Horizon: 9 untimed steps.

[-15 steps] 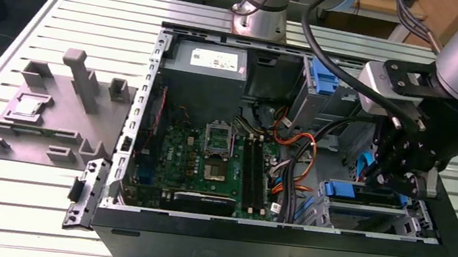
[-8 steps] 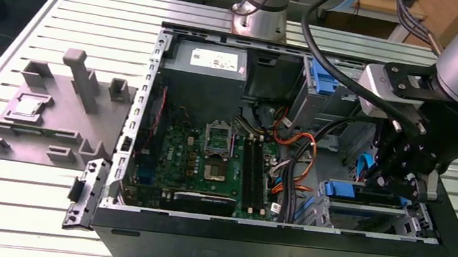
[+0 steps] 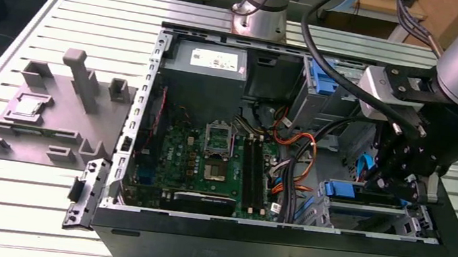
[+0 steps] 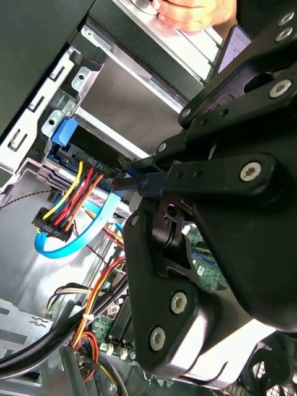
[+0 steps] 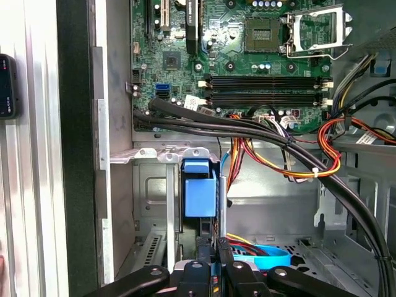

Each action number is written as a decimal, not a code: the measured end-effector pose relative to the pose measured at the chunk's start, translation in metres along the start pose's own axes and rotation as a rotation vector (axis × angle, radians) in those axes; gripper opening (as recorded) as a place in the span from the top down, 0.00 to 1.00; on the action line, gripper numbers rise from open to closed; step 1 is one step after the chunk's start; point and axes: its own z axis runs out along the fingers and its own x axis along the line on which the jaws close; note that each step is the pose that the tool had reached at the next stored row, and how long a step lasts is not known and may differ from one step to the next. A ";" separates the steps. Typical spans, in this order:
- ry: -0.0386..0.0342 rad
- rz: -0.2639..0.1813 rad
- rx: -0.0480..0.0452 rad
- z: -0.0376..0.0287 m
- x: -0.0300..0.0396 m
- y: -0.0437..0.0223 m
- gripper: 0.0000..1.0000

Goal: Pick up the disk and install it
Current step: 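Insert the second disk wire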

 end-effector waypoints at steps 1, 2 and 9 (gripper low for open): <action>-0.0001 0.000 0.0000 0.0001 0.0002 0.0000 0.84; 0.0001 0.000 0.0000 0.0003 0.0002 0.0000 0.84; -0.0006 0.000 0.0000 0.0037 0.0004 0.0002 0.84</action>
